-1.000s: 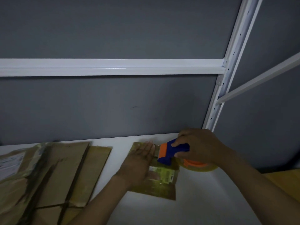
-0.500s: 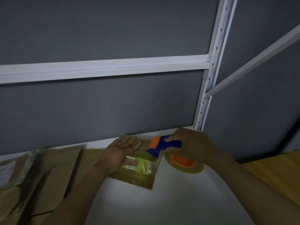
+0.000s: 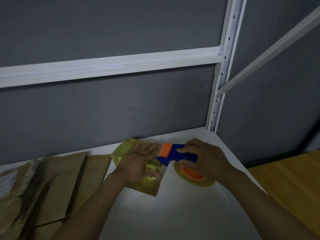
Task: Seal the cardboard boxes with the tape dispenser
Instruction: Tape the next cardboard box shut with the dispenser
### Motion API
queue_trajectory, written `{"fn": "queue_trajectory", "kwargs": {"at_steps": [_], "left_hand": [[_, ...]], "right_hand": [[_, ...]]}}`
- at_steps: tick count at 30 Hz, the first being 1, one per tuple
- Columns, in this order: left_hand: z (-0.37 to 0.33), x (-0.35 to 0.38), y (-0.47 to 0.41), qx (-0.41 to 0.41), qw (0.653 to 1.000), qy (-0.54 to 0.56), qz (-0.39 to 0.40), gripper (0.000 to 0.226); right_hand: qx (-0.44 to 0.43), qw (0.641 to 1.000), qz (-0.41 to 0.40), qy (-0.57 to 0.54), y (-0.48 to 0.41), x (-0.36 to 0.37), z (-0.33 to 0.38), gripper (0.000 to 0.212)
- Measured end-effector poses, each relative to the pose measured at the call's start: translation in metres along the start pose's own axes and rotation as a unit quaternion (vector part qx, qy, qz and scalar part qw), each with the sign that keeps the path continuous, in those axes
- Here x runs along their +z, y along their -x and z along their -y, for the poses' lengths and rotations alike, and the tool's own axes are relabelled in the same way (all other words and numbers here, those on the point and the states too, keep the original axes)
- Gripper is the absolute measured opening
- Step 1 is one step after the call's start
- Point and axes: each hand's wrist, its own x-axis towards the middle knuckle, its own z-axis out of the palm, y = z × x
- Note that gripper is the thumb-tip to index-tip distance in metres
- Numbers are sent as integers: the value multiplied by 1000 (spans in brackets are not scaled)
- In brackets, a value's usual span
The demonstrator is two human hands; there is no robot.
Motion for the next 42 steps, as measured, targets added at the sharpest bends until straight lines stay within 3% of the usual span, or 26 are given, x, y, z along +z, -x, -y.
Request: {"fn": "queue_trajectory", "kwargs": {"at_steps": [5, 11, 25, 30, 34, 39, 42], "left_hand": [[6, 9, -3, 6, 1000, 10, -3, 88], [3, 6, -4, -10, 999, 36, -7, 103], [-7, 5, -3, -43, 998, 50, -24, 102], [-23, 0, -1, -86, 996, 22, 2, 107], [-39, -6, 1, -136, 990, 20, 13, 115], [-48, -9, 9, -178, 984, -3, 23, 126], [-51, -23, 6, -170, 984, -6, 57, 126]], "right_hand": [[18, 999, -9, -50, 22, 5, -6, 47], [44, 999, 12, -1, 49, -15, -19, 48], [63, 996, 59, 39, 34, -14, -9, 44], [70, 996, 16, 58, 24, -1, 14, 38], [143, 988, -6, 63, 13, 1, 11, 34], [239, 960, 7, -149, 10, -16, -20, 28], [291, 871, -74, -389, 17, -21, -43, 17]]}}
